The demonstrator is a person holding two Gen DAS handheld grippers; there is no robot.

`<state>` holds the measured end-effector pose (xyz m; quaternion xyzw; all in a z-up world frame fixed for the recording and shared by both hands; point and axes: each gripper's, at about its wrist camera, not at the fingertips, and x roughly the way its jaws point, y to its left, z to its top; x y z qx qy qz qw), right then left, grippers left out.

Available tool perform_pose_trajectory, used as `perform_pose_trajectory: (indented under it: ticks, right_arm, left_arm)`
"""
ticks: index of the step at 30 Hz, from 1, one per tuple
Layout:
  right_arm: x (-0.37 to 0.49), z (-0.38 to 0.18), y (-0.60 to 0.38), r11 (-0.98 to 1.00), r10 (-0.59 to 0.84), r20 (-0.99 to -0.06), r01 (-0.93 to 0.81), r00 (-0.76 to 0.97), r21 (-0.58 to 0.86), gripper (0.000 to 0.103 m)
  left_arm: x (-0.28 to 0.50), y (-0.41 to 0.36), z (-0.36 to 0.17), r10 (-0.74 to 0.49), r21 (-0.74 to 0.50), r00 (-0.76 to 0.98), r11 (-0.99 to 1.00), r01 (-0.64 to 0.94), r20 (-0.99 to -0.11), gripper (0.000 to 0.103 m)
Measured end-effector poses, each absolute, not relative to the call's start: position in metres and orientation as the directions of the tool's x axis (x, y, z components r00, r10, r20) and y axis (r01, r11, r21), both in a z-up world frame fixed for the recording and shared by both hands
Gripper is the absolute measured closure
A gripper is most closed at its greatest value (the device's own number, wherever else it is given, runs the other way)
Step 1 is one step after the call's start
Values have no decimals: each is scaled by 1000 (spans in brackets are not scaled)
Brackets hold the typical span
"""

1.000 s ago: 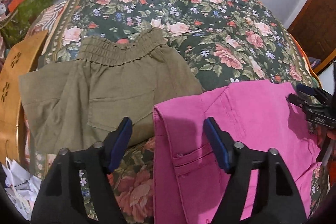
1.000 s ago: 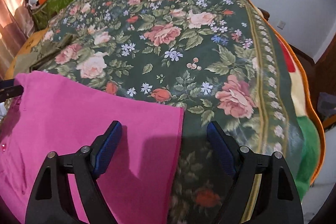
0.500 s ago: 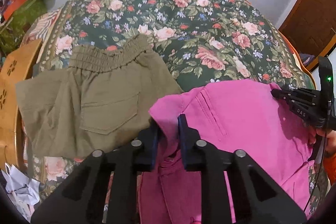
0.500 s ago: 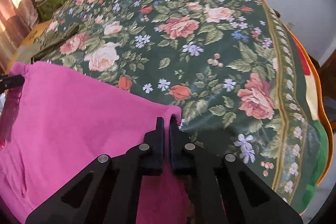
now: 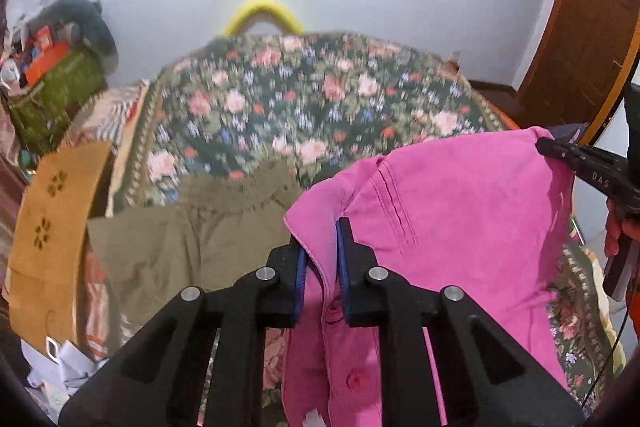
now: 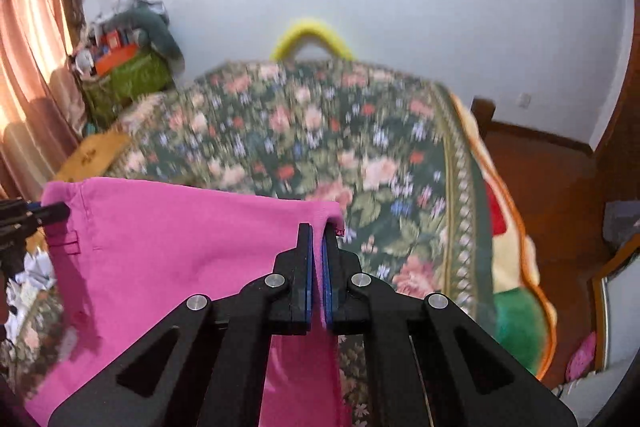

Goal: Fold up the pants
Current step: 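Lift the pink pants with both tools and fold them over lengthwise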

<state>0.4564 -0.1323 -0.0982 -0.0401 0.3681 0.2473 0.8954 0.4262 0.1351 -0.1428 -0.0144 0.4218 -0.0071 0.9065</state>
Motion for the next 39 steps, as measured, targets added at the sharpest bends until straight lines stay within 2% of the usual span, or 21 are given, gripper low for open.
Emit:
perform_pose_trajectory:
  ticks: [7, 18, 28, 32, 39]
  right_arm:
    - [420, -67, -137, 863, 428, -644, -499, 634, 82, 100]
    - [351, -76, -156, 858, 423, -667, -508, 613, 78, 100]
    - [283, -107, -168, 856, 414, -690, -511, 593, 74, 100]
    - [262, -127, -176, 863, 421, -712, -491, 562, 123, 99]
    - [232, -153, -184, 868, 403, -742, -480, 536, 125, 99]
  left_arm:
    - [396, 130, -119, -23, -7, 668, 1000, 26, -744, 88]
    - [328, 111, -127, -7, 53, 672, 996, 69, -741, 88]
    - [270, 97, -164, 3, 88, 623, 991, 106, -783, 88]
    - [248, 91, -180, 13, 103, 602, 988, 117, -799, 87]
    - [215, 87, -188, 4, 102, 598, 986, 130, -801, 84]
